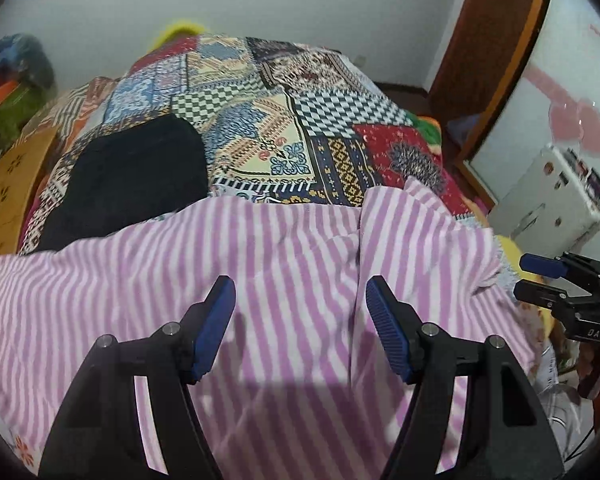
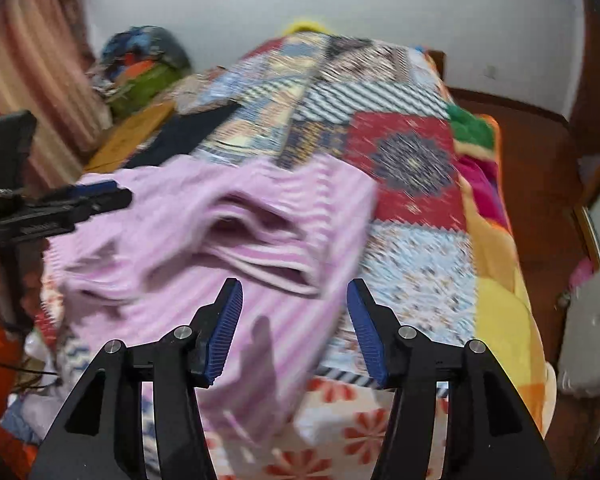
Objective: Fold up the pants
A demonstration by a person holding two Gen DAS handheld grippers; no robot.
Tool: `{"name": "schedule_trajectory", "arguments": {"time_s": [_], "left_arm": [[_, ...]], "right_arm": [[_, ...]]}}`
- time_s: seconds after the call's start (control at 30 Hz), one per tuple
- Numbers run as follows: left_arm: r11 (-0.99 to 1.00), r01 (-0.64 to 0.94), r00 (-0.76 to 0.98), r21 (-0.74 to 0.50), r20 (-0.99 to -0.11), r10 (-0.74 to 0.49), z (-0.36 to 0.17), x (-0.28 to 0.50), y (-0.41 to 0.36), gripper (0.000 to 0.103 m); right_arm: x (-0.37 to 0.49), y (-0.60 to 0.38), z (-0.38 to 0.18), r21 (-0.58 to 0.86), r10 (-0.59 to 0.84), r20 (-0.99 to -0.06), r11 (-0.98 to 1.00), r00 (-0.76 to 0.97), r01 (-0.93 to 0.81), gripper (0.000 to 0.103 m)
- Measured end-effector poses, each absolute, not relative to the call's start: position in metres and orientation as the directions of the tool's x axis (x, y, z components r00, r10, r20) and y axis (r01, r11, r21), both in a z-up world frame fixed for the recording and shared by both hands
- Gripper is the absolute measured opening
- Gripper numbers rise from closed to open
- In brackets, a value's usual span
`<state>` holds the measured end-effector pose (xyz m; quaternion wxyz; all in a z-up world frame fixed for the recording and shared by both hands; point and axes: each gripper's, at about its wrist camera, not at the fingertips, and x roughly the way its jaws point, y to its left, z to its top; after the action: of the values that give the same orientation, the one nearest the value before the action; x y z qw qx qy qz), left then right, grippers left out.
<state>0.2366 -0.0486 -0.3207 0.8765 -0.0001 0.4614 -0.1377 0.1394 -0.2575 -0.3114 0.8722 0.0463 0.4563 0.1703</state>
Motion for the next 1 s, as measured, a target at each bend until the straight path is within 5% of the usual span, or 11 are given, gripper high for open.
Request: {"name": "schedule_trajectory", "arguments": {"time_s": [0.37,1.0], "left_arm": [[0.953,0.272,0.441,-0.13,-0.864,-0.244,-0.358,0.27,-0.069,0.068],[0.974,0.136,0.535,-0.181,-0.814,-0.227,-0.343,0.267,0.01,0.067]], "right_arm": [[0.183,-0.248,-0.336,0.224,0.34,-0.788,0.935,0.514,-0.275,0.051],[0.269,-0.116,-0.3,0.286,0.568,-0.721,0.765,0.397,-0.577,0.051]]}}
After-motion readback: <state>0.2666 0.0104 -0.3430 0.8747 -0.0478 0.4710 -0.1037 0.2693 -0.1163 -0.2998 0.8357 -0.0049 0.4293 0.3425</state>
